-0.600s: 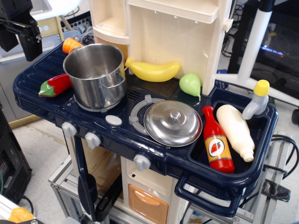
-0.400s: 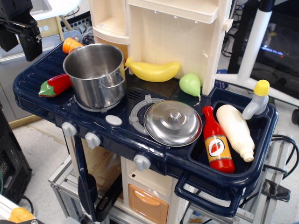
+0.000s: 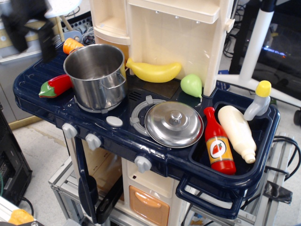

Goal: Put lid on pot or pan

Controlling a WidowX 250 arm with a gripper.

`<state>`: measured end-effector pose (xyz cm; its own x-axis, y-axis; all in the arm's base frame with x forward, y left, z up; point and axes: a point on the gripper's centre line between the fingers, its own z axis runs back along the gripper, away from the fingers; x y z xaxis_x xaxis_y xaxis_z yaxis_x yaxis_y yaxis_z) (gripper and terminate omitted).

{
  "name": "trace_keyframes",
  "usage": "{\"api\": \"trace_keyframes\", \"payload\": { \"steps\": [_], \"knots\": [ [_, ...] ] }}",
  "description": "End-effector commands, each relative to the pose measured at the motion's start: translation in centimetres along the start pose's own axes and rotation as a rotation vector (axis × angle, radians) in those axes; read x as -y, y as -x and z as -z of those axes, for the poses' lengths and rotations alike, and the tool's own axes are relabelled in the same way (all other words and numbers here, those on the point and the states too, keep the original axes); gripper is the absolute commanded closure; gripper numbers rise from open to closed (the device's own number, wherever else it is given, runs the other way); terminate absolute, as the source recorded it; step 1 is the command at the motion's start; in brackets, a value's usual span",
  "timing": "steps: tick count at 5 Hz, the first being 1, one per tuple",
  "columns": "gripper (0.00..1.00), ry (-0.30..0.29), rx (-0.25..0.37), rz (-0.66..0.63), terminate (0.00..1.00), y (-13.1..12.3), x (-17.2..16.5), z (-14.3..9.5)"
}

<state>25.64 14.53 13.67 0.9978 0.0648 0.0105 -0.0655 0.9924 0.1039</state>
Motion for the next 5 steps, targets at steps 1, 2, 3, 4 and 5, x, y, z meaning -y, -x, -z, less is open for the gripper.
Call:
{"api": "trace_keyframes", "payload": {
  "steps": [1,2,3,4,5],
  "knots": [
    [0.00,-0.015,0.020,-0.033,0.00,0.3,7.5,-3.1],
    [0.00,-0.033,0.022,-0.031,0.00,0.0,12.5,-2.5],
    [0.00,-0.069,0.038,-0.010,0.00,-0.7,16.0,-1.0],
    [0.00,-0.020,0.060,0.041,0.00,-1.7,16.5,0.9],
    [0.00,0.010,0.089,0.024,0.00,-2.6,17.6,3.7]
  ]
}}
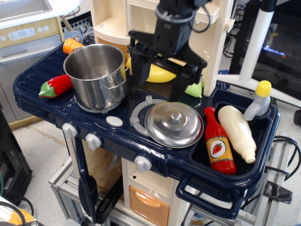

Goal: Put lid on pot or pan

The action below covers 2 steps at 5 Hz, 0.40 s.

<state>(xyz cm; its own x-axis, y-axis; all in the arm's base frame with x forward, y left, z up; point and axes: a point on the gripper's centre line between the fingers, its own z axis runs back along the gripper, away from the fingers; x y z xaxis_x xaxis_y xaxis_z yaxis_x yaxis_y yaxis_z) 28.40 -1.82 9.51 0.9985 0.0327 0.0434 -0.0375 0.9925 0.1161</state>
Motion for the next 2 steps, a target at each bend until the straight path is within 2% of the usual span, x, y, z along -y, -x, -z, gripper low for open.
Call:
{"api": "trace_keyframes", "payload": {
  "steps": [1,2],
  "knots": [
    [0.00,0.001,0.069,-0.046,0.00,-1.2,1.5,2.7],
    [0.00,-0.005,0.109,-0.060,0.00,-1.5,1.8,4.9]
  ]
}}
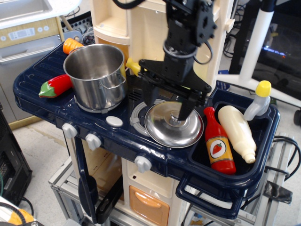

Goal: Put lid on pot or pan

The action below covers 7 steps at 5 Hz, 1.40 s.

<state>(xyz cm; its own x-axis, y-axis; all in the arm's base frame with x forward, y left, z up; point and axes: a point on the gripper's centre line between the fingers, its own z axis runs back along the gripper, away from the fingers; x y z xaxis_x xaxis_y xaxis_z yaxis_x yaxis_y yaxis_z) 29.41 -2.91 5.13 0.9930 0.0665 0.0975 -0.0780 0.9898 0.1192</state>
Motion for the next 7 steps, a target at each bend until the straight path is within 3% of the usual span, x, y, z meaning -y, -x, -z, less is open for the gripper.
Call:
{"api": "trace_keyframes", "payload": {
  "steps": [1,2,3,4,5,6,7],
  "knots": [
    [0.00,-0.005,0.055,-0.009,0.00,-1.0,-0.2,0.7],
    [0.00,0.020,0.062,-0.023,0.00,-1.2,-0.3,1.3],
    [1.00,0.022,0.057,-0.041,0.00,-1.3,-0.4,1.5],
    [1.00,0.038,0.061,-0.053,0.00,-1.4,-0.3,1.8],
    [1.00,0.043,0.026,-0.071,0.00,-1.2,-0.1,0.6],
    [1.00,0.018,-0.056,-0.105,0.00,-1.0,-0.3,-3.7],
    [1.00,-0.047,-0.034,-0.202,0.00,0.2,-1.9,-6.8]
  ]
}}
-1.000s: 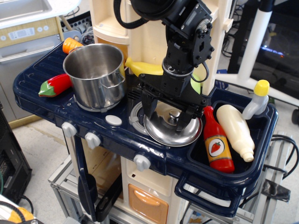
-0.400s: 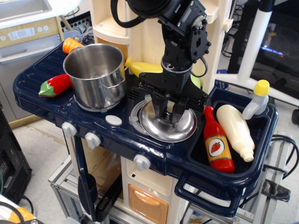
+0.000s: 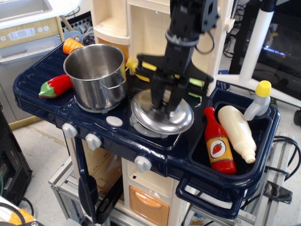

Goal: Put lid on pot or pan

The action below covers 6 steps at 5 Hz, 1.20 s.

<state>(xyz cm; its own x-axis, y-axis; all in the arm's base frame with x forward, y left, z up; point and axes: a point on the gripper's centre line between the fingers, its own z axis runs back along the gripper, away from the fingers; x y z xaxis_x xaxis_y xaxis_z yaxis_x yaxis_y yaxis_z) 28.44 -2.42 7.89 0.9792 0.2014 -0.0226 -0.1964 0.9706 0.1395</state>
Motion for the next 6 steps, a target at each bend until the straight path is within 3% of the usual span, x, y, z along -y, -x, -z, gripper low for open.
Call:
{"api": "trace_keyframes", "payload": {
  "steps": [1,2,3,6],
  "knots": [
    [1.00,-0.047,0.086,-0.068,0.00,0.6,-5.0,-5.4],
    [1.00,-0.074,0.075,0.003,0.00,0.5,-8.8,-6.7],
    [1.00,-0.037,0.089,0.061,0.00,-0.4,-11.1,-5.8],
    [1.00,0.004,0.158,0.142,0.00,-3.9,-12.4,-3.6]
  ]
}}
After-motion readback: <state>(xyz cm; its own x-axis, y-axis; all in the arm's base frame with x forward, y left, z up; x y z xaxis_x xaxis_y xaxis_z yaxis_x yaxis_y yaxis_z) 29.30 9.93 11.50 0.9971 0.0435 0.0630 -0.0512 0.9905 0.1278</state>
